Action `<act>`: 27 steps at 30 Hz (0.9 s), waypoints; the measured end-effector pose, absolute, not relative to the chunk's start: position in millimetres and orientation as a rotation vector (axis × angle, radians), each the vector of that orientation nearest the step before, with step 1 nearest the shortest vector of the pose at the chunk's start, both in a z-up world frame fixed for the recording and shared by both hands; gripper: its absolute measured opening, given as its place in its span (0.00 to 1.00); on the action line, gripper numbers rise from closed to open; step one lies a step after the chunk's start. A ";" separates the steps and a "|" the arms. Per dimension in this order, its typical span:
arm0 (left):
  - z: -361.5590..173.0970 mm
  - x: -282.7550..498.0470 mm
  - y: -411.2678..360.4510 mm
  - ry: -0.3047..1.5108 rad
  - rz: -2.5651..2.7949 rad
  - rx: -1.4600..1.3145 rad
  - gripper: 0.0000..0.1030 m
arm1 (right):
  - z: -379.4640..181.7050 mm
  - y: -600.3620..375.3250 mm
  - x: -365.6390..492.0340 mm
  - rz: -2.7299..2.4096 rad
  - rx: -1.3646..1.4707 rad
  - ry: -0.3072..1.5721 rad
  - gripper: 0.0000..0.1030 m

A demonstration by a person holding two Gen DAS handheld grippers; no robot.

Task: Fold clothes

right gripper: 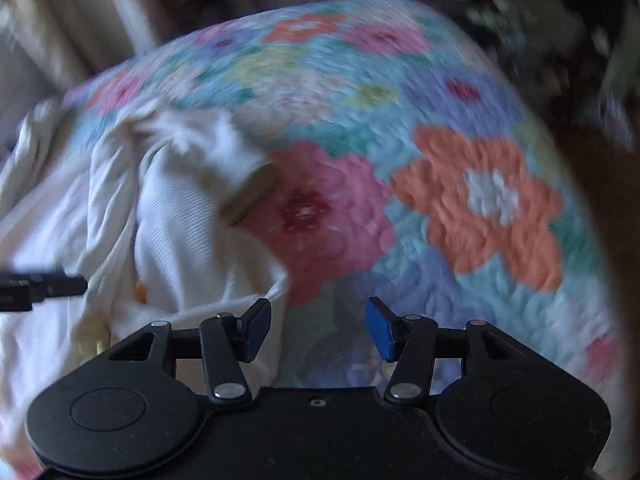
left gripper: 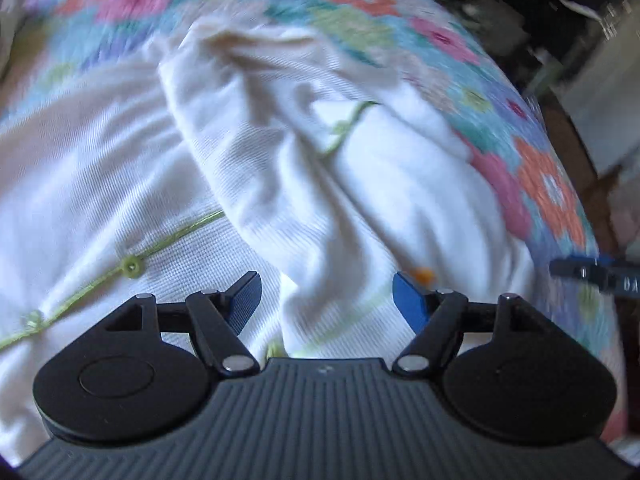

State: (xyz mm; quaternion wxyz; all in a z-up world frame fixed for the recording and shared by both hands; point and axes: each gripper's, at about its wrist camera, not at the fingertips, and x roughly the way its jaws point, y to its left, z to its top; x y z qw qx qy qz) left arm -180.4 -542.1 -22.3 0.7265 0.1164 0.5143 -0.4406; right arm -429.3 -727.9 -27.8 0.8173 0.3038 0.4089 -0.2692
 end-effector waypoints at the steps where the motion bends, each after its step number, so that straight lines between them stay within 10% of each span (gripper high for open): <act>1: -28.6 -172.6 -546.8 1.157 -0.963 0.245 0.70 | -37.0 -737.1 -429.4 -0.543 0.713 0.832 0.56; 8: -62.8 -143.2 -578.3 1.233 -0.901 0.224 0.79 | -106.8 -760.3 -415.1 -0.277 1.080 0.721 0.57; 9: -62.3 -145.2 -580.9 1.207 -0.931 0.248 0.64 | -107.8 -759.5 -411.5 -0.255 1.076 0.713 0.57; 11: -55.6 -153.8 -587.9 1.114 -0.958 0.372 0.22 | -101.0 -753.0 -401.5 -0.215 1.025 0.671 0.05; 27: 32.3 -106.7 -592.4 0.867 -0.953 0.321 0.19 | -13.0 -710.4 -429.7 -0.410 0.514 0.563 0.04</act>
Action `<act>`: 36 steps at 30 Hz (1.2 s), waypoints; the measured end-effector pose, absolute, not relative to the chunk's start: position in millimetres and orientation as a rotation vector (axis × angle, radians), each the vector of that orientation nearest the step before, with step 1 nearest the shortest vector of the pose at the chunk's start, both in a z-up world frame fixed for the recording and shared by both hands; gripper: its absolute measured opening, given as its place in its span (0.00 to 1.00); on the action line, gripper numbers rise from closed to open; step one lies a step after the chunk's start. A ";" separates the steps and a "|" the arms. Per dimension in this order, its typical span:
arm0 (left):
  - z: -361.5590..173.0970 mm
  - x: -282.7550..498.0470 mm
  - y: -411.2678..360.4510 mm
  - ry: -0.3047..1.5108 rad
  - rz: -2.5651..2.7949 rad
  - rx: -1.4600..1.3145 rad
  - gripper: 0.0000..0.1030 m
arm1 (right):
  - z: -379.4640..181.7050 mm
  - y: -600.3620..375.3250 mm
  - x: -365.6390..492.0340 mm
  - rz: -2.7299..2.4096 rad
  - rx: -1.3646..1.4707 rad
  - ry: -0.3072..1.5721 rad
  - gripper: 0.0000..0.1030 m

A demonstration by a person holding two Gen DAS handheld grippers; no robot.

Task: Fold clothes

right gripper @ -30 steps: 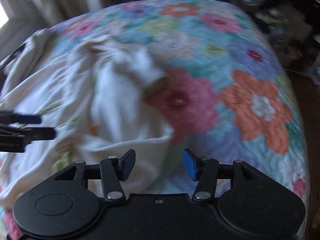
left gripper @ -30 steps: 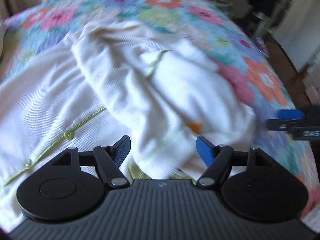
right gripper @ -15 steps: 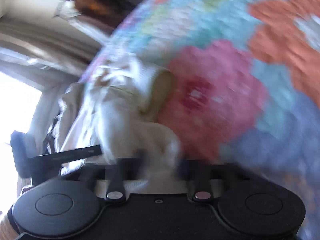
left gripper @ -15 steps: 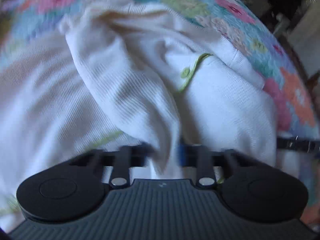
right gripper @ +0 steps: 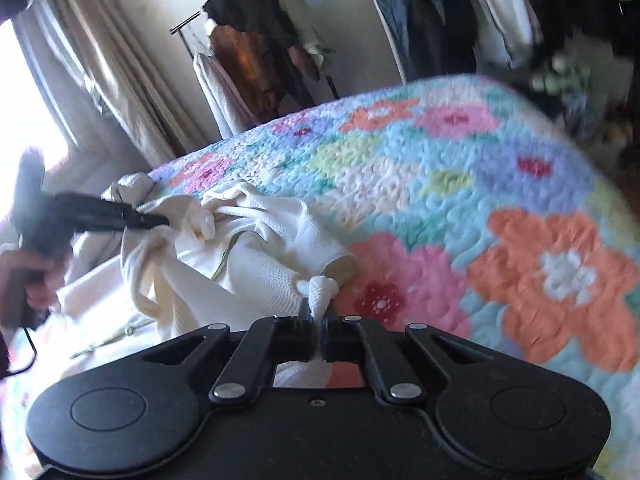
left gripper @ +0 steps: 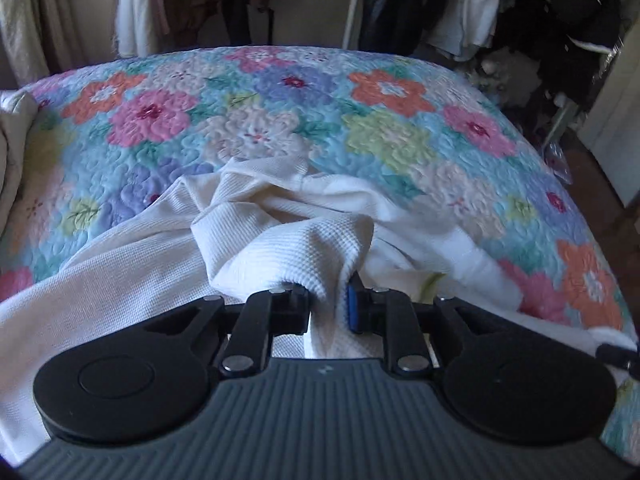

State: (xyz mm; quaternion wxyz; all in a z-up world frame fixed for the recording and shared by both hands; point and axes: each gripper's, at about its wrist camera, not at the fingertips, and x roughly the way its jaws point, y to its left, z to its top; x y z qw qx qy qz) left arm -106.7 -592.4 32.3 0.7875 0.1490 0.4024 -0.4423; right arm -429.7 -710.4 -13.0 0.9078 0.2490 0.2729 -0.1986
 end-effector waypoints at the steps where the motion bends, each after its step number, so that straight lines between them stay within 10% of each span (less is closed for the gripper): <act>1: 31.9 -110.2 -593.6 0.868 -0.953 0.354 0.20 | -12.8 -710.3 -429.8 -0.424 0.499 0.575 0.04; 8: 12.4 -114.7 -574.5 0.997 -0.955 0.316 0.29 | -39.0 -711.1 -412.4 -0.522 0.323 0.814 0.02; 12: 11.8 -136.6 -563.4 0.898 -1.024 0.452 0.55 | -63.4 -716.9 -408.5 -0.481 0.303 0.950 0.04; 18: 23.5 -188.2 -552.8 0.720 -1.165 0.614 0.71 | -35.9 -731.6 -435.0 -0.615 0.406 0.748 0.33; 26: -21.8 -221.2 -571.0 0.835 -1.225 0.690 0.83 | 10.1 -664.3 -419.1 -0.362 0.206 0.521 0.36; 28: -35.3 -221.1 -574.8 0.837 -1.139 0.740 0.71 | 1.3 -655.4 -402.9 -0.258 0.195 0.568 0.37; 30: -44.1 -210.3 -577.7 0.916 -1.051 0.755 0.21 | -10.0 -643.7 -385.9 -0.201 0.129 0.629 0.38; 36: -27.1 -181.3 -559.4 0.947 -1.000 0.614 0.14 | -38.9 -613.9 -340.3 -0.151 -0.024 0.695 0.60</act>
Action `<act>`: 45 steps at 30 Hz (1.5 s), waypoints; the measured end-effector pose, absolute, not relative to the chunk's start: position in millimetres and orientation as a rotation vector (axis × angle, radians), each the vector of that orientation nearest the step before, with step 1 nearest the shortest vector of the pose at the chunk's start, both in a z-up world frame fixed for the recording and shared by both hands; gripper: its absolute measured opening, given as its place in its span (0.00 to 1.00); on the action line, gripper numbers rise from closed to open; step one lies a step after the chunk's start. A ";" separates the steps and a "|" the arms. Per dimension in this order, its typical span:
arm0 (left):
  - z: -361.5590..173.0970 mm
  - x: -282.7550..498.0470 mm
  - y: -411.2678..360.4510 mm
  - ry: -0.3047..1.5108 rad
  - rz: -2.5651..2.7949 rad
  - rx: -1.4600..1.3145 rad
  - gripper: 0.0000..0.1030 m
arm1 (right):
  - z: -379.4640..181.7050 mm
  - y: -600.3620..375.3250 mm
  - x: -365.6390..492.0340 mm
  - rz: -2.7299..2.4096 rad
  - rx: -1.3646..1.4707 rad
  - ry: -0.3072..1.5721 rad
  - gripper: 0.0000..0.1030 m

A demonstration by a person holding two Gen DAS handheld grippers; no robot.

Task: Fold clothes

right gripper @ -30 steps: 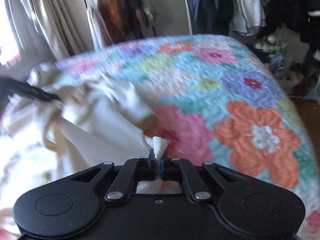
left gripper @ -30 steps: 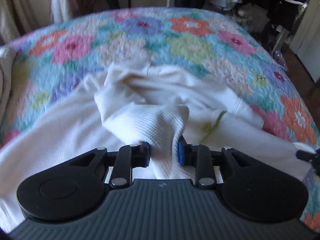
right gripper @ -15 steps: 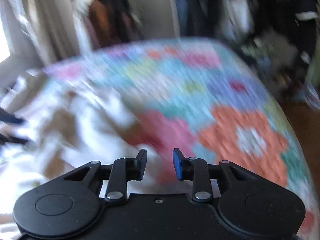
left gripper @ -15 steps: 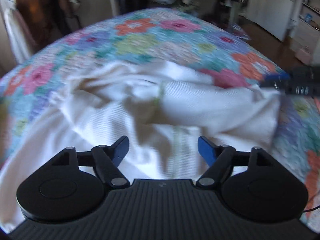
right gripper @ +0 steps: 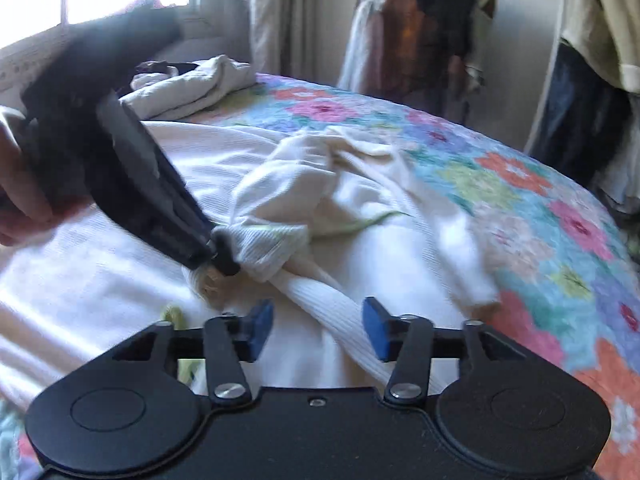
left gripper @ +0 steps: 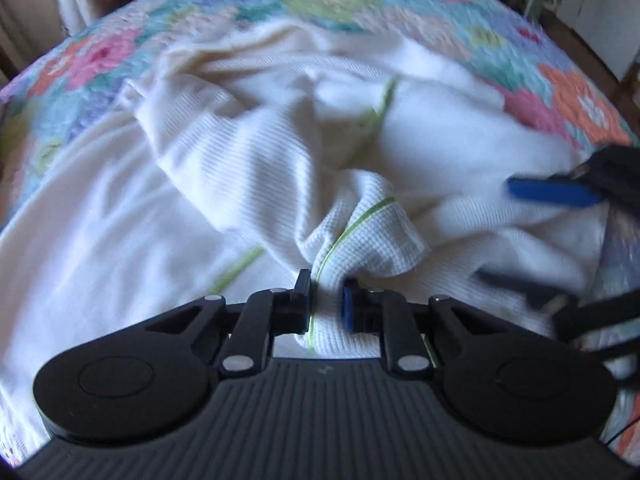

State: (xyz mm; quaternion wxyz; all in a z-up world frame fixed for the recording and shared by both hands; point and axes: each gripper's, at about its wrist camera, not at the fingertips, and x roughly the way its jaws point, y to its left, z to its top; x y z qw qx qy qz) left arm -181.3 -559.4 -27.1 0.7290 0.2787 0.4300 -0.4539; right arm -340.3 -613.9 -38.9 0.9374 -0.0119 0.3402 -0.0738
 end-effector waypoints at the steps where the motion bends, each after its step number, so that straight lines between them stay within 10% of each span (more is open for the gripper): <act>1: -20.7 -178.3 -556.7 0.929 -0.989 0.611 0.14 | -44.3 -612.8 -333.3 -0.148 -0.035 0.705 0.61; 5: 5.7 -150.7 -552.0 0.872 -0.929 0.557 0.14 | -62.2 -614.0 -314.9 -0.254 -0.060 0.742 0.54; 8: 9.4 -124.7 -551.0 0.805 -0.848 0.538 0.14 | -58.4 -620.7 -319.1 -0.287 -0.049 0.739 0.10; 17: 12.1 -27.3 -557.8 0.688 -0.564 0.440 0.13 | 9.7 -657.7 -378.4 -0.522 0.077 0.516 0.07; 26: 48.1 24.0 -560.2 0.541 -0.288 0.277 0.13 | -9.2 -668.1 -465.6 -0.757 0.311 0.676 0.07; 31: 33.5 14.8 -557.4 0.633 -0.352 0.326 0.22 | -22.7 -675.8 -471.8 -0.795 0.321 0.797 0.25; 39: -6.8 -46.7 -559.9 0.728 -0.719 0.436 0.66 | 8.2 -658.1 -461.8 -0.518 0.268 0.555 0.55; 45: -39.5 -70.0 -619.3 0.662 -0.761 0.637 0.71 | -12.9 -669.0 -364.5 -0.381 0.151 0.717 0.66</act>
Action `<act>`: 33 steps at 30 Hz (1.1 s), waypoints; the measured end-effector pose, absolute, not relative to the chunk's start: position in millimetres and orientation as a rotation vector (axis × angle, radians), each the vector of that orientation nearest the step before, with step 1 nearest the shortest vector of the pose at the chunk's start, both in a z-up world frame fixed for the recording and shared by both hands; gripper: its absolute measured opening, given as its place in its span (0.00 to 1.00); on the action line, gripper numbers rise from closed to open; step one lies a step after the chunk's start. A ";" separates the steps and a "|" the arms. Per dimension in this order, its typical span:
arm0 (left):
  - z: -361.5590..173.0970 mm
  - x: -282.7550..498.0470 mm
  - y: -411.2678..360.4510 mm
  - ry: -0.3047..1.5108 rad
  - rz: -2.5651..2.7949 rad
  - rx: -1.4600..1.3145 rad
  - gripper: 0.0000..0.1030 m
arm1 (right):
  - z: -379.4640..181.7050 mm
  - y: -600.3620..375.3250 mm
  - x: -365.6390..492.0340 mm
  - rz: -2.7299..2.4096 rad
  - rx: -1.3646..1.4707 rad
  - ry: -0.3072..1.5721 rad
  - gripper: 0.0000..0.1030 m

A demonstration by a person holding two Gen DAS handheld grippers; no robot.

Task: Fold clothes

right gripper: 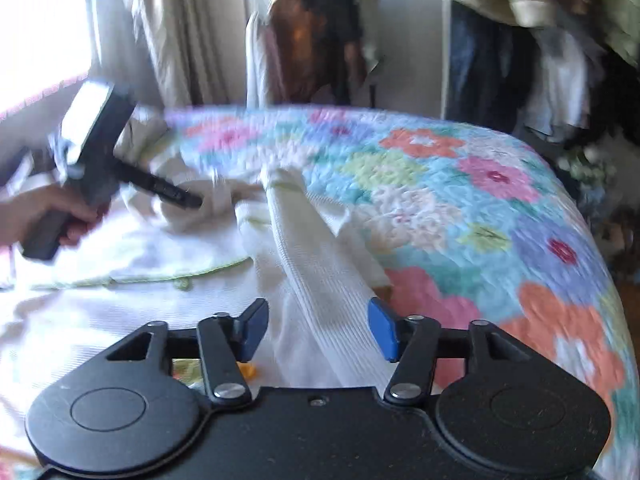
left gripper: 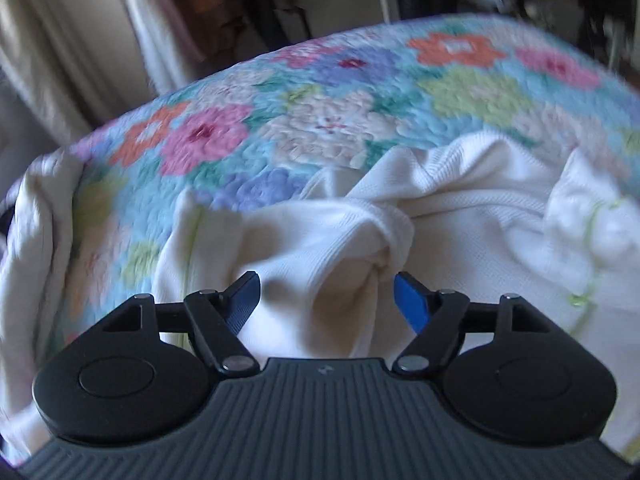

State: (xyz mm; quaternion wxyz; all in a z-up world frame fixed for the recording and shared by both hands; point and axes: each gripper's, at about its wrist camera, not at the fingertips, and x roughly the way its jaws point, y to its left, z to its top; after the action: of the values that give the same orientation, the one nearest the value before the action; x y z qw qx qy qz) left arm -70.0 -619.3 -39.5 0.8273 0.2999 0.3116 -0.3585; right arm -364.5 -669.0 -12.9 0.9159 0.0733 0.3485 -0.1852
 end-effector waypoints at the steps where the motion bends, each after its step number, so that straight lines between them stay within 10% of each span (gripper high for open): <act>1: -44.3 -70.2 -628.4 0.631 -0.738 0.674 0.71 | -20.9 -670.8 -346.7 -0.371 0.101 0.756 0.68; 2: -48.1 -69.1 -638.5 0.597 -0.717 0.715 0.58 | -29.1 -672.1 -330.8 -0.369 0.050 0.782 0.68; 3: -49.5 -67.9 -645.1 0.578 -0.706 0.742 0.23 | -37.2 -673.0 -320.5 -0.388 0.008 0.783 0.67; 5: -47.5 -61.2 -655.0 0.563 -0.645 0.774 0.04 | -42.4 -676.2 -318.0 -0.433 0.016 0.752 0.25; 8: -27.8 -42.3 -653.0 0.559 -0.580 0.675 0.04 | -26.6 -690.8 -344.9 -0.468 0.126 0.651 0.04; 18: -9.0 16.2 -647.2 0.615 -0.393 0.525 0.15 | 14.7 -744.9 -460.0 -1.012 0.099 0.709 0.05; 24: -4.9 -32.1 -642.3 0.638 -0.648 0.565 0.61 | -43.6 -791.1 -472.7 -1.064 0.266 0.958 0.23; 29: 4.8 -86.4 -642.3 0.735 -0.899 0.478 0.62 | 8.7 -775.6 -479.9 -0.984 0.352 0.689 0.58; 33: 19.2 -126.8 -678.4 0.820 -1.120 0.485 0.63 | 59.6 -791.3 -477.9 -0.765 0.552 0.497 0.62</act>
State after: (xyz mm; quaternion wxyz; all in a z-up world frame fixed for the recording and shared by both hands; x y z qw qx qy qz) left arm -126.8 -678.4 19.2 0.7419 0.2213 0.3740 -0.5107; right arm -477.9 -791.3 59.6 0.8613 0.2629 0.2367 -0.3646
